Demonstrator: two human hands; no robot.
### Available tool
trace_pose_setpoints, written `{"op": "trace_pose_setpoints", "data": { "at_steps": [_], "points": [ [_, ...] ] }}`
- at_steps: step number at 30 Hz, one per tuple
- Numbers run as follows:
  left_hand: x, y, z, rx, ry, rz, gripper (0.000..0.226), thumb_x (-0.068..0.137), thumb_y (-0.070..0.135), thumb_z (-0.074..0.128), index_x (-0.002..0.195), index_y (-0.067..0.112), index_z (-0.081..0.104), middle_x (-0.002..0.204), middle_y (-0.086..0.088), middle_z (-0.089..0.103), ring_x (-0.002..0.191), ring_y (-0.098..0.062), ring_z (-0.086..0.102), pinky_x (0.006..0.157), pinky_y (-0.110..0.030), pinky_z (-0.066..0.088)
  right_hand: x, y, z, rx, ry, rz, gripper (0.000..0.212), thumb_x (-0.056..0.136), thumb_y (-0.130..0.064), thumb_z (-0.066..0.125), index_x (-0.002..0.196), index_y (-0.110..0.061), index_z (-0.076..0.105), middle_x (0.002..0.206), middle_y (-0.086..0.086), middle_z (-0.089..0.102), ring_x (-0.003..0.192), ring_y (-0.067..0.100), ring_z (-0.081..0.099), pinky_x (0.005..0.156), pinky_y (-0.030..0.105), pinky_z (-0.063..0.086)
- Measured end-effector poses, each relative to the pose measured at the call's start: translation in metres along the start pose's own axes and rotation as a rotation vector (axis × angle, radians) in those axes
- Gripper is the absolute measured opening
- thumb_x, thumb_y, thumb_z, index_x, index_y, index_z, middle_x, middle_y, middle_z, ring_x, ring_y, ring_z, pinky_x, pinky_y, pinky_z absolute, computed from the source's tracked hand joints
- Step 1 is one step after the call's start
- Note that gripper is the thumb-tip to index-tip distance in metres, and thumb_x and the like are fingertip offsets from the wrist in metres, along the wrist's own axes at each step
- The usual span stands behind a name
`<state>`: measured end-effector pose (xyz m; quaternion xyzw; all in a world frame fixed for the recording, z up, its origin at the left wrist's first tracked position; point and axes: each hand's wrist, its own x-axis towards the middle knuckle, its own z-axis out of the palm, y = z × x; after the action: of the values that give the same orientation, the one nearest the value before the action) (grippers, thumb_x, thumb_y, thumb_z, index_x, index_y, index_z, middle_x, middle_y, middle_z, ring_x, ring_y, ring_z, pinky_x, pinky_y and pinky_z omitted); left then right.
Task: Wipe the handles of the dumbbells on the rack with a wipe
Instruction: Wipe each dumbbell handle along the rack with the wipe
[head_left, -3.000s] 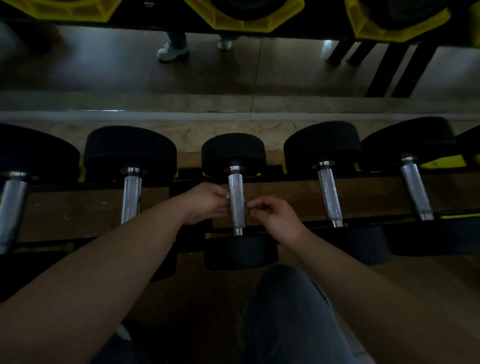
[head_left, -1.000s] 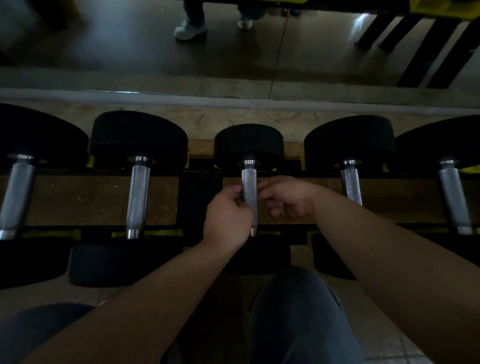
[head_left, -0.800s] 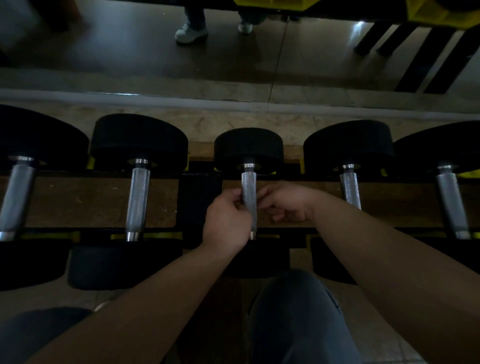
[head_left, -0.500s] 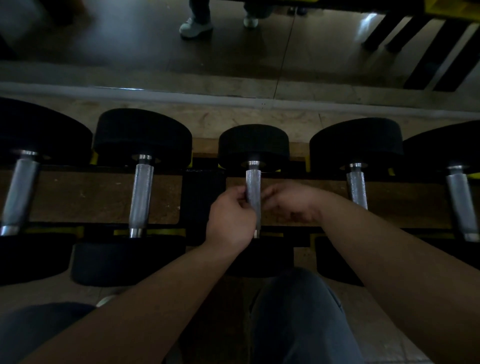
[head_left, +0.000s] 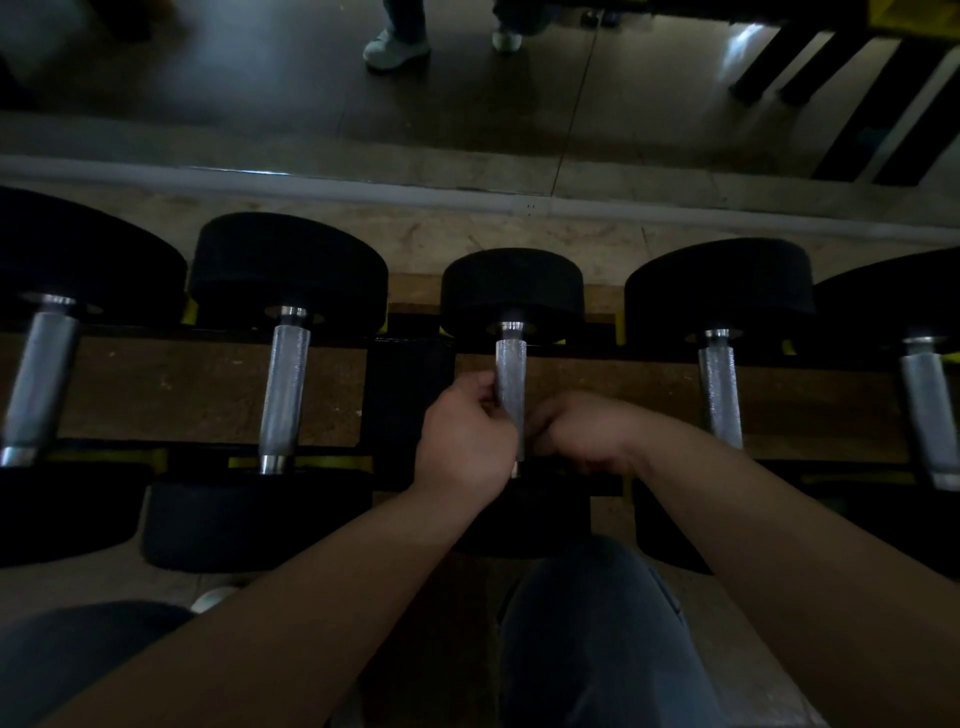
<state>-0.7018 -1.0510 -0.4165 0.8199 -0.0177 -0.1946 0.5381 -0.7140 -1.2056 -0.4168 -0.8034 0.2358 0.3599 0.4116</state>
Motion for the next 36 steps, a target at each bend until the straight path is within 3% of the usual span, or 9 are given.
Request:
{"op": "trace_pose_setpoints", "data": {
  "at_steps": [4, 7, 10, 13, 20, 24, 28, 34, 36],
  "points": [
    [0.0, -0.001, -0.001, -0.006, -0.018, -0.007, 0.035, 0.094, 0.022, 0.06, 0.127, 0.031, 0.061, 0.111, 0.014, 0.067, 0.098, -0.005, 0.066, 0.086, -0.035, 0.06, 0.014, -0.011, -0.006, 0.627, 0.229, -0.069, 0.026, 0.085, 0.004, 0.064, 0.102, -0.011, 0.076, 0.09, 0.015, 0.069, 0.049, 0.01, 0.046, 0.041, 0.022, 0.031],
    [0.0, -0.001, -0.001, -0.001, -0.019, -0.004, 0.036, 0.092, 0.024, 0.059, 0.128, 0.031, 0.061, 0.112, 0.015, 0.067, 0.1, -0.006, 0.065, 0.088, -0.036, 0.059, 0.011, -0.02, -0.01, 0.878, 0.277, -0.219, 0.023, 0.095, -0.001, 0.059, 0.107, -0.013, 0.074, 0.082, 0.004, 0.065, 0.043, 0.006, 0.043, 0.04, 0.022, 0.032],
    [0.0, -0.001, -0.001, -0.008, -0.022, -0.009, 0.035, 0.092, 0.026, 0.062, 0.126, 0.033, 0.062, 0.111, 0.016, 0.067, 0.099, -0.005, 0.066, 0.086, -0.036, 0.059, -0.01, -0.013, -0.005, 0.51, 0.264, -0.187, 0.017, 0.095, -0.012, 0.064, 0.103, -0.021, 0.076, 0.079, 0.002, 0.068, 0.057, 0.024, 0.058, 0.051, 0.038, 0.05],
    [0.0, -0.001, 0.0, 0.003, -0.017, -0.007, 0.036, 0.091, 0.022, 0.064, 0.125, 0.033, 0.061, 0.111, 0.015, 0.067, 0.097, -0.004, 0.066, 0.084, -0.034, 0.06, -0.025, -0.002, 0.005, 0.065, 0.142, -0.071, 0.013, 0.092, -0.012, 0.067, 0.096, -0.022, 0.074, 0.073, 0.0, 0.064, 0.05, 0.012, 0.049, 0.043, 0.025, 0.038],
    [-0.001, 0.0, -0.001, 0.007, -0.022, -0.012, 0.035, 0.09, 0.027, 0.061, 0.124, 0.033, 0.062, 0.107, 0.014, 0.068, 0.094, -0.006, 0.068, 0.082, -0.038, 0.061, -0.005, -0.02, -0.003, 0.722, 0.418, -0.187, 0.026, 0.089, -0.01, 0.073, 0.114, -0.017, 0.074, 0.1, 0.006, 0.073, 0.059, 0.01, 0.055, 0.043, 0.024, 0.034],
    [-0.002, 0.001, -0.001, 0.008, -0.023, -0.015, 0.035, 0.089, 0.033, 0.063, 0.124, 0.037, 0.061, 0.109, 0.016, 0.067, 0.095, -0.005, 0.067, 0.084, -0.037, 0.06, -0.021, -0.015, 0.002, 0.45, 0.432, -0.237, 0.025, 0.097, -0.025, 0.067, 0.121, -0.024, 0.072, 0.097, -0.005, 0.072, 0.054, 0.0, 0.055, 0.047, 0.019, 0.036],
    [-0.001, 0.0, -0.002, 0.012, -0.036, -0.025, 0.043, 0.085, 0.029, 0.073, 0.125, 0.036, 0.06, 0.108, 0.017, 0.067, 0.074, 0.004, 0.067, 0.065, -0.021, 0.059, -0.043, 0.003, 0.008, 0.031, 0.184, -0.158, 0.013, 0.094, -0.023, 0.07, 0.104, -0.026, 0.077, 0.079, -0.007, 0.07, 0.05, -0.003, 0.056, 0.048, 0.018, 0.04],
    [-0.002, 0.002, -0.001, -0.003, -0.02, -0.031, 0.035, 0.088, 0.03, 0.062, 0.123, 0.035, 0.062, 0.108, 0.014, 0.068, 0.094, -0.007, 0.067, 0.084, -0.038, 0.06, -0.006, -0.026, -0.004, 0.58, 0.523, -0.21, 0.024, 0.092, -0.019, 0.072, 0.116, -0.018, 0.074, 0.108, 0.006, 0.074, 0.081, 0.014, 0.064, 0.049, 0.02, 0.041],
    [-0.002, 0.002, -0.001, -0.005, -0.017, -0.023, 0.036, 0.089, 0.026, 0.061, 0.124, 0.033, 0.062, 0.108, 0.014, 0.067, 0.094, -0.006, 0.066, 0.086, -0.038, 0.059, -0.006, -0.029, -0.004, 0.572, 0.551, -0.243, 0.024, 0.094, -0.02, 0.07, 0.118, -0.017, 0.073, 0.105, 0.003, 0.073, 0.08, 0.011, 0.062, 0.054, 0.018, 0.042]
  ]
}}
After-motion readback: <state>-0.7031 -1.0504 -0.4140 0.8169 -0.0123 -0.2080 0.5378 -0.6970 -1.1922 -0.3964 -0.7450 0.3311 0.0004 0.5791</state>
